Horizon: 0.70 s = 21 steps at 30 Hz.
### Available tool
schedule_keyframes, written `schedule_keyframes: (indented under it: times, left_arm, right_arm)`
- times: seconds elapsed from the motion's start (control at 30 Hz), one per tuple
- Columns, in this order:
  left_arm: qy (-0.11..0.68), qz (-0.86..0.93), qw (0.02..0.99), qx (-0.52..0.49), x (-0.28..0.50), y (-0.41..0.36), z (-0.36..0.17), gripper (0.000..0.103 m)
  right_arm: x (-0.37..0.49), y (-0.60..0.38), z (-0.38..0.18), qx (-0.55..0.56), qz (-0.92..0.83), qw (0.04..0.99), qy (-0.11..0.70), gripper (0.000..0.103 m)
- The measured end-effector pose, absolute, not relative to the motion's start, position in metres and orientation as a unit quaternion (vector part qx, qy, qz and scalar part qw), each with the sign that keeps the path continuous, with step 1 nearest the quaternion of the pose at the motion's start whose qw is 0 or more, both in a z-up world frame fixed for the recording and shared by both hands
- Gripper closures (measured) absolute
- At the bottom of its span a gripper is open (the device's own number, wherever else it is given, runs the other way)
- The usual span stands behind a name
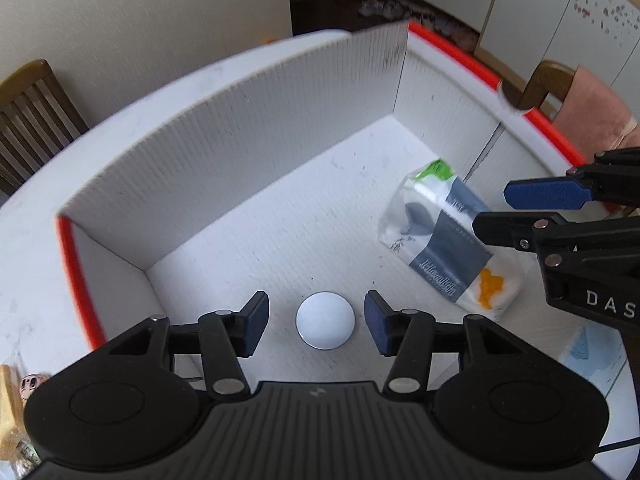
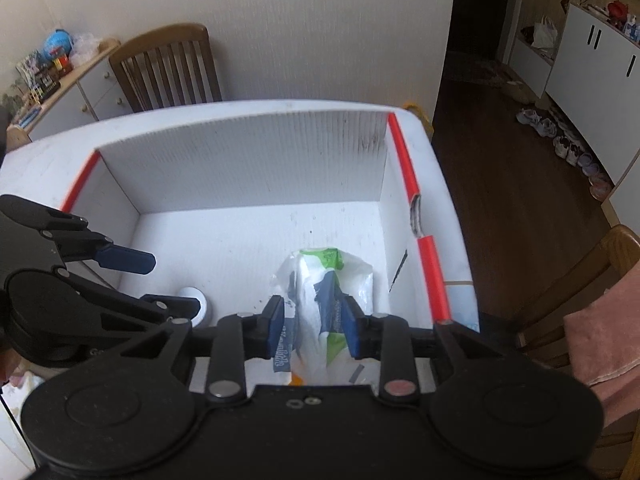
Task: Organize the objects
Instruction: 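Open both tools to drop the wipe pack and tin in the box, then withdraw both tools from the box back toward the cluttered table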
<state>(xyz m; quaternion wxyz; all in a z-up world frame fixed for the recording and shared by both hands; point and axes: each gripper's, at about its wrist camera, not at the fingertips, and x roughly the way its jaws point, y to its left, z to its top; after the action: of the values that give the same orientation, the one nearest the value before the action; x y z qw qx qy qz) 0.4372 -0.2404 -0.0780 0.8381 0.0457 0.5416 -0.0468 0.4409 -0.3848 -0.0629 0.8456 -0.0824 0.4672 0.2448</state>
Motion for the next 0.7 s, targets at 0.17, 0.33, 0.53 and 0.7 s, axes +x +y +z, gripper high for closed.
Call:
schedule_keyframes:
  times: [0.17,0.33,0.53,0.7]
  left_arm:
    - [0.505,-0.045,0.861,0.048,0.419,-0.240,-0.056,0.052]
    - [0.469,-0.054,0.881,0.041,0.401,-0.240,-0.032,0.052]
    - [0.430,-0.062,0.899,0.044,0.372,-0.234,-0.009,0.052]
    - [0.412,-0.066,0.908,0.037,0.347,-0.219,0.006,0.052]
  right_arm:
    - [0.428,-0.389,-0.047,-0.077,0.253,0.853,0.450,0.070]
    - [0.410,-0.389,-0.032,-0.071,0.258,0.861,0.433,0.067]
    - [0.385,-0.383,-0.013,-0.066,0.264,0.872,0.407,0.063]
    - [0.361,-0.375,0.000,-0.069,0.265,0.881,0.387,0.059]
